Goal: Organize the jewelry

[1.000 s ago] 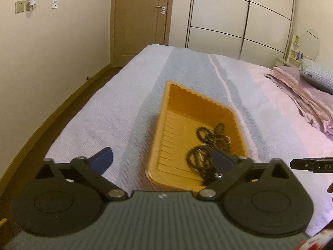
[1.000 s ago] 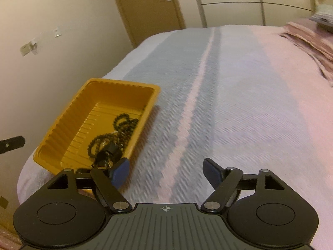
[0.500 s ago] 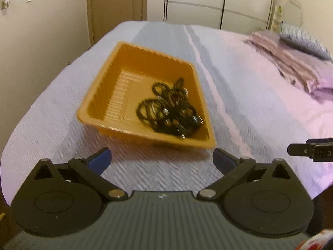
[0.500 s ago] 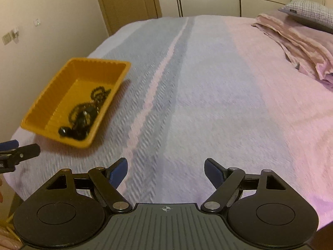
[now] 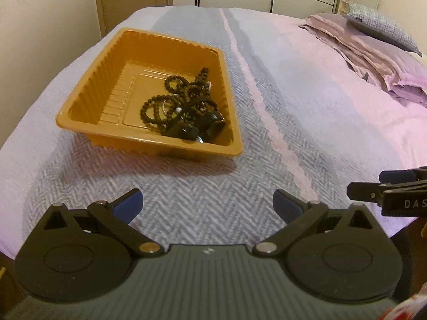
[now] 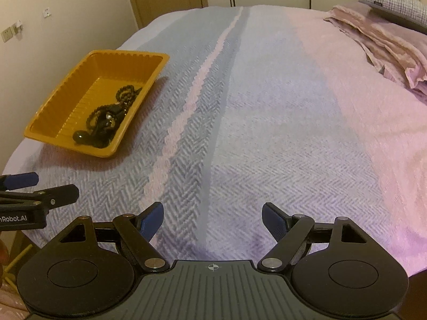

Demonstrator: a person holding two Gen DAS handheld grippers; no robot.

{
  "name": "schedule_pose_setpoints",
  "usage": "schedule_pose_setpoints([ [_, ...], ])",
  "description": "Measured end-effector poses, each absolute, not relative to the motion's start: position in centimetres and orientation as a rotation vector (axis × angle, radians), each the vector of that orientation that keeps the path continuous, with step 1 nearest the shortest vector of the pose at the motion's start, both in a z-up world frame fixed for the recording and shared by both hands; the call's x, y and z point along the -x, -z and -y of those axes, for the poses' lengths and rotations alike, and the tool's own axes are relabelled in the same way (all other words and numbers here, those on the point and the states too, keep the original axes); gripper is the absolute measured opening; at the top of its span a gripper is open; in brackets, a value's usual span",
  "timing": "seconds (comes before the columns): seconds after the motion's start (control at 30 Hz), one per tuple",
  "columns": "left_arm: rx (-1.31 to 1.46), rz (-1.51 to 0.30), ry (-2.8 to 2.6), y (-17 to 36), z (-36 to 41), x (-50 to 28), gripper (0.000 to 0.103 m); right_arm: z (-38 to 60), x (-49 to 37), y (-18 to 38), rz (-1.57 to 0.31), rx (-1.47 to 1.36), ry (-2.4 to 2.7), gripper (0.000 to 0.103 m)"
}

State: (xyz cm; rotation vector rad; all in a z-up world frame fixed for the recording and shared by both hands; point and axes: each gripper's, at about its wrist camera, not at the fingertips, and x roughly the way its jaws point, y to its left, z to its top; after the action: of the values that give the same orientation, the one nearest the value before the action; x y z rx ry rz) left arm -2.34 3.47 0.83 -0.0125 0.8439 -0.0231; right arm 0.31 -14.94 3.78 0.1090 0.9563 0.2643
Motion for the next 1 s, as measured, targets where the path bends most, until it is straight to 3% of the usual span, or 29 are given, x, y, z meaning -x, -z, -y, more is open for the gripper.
schedule_pose_setpoints([
  [1.0, -0.010, -0.847, 0.001, -0.45, -2.63, 2.02, 0.103, 14.75, -0.27, -4.07, -0.952, -0.114, -0.268, 0.080],
])
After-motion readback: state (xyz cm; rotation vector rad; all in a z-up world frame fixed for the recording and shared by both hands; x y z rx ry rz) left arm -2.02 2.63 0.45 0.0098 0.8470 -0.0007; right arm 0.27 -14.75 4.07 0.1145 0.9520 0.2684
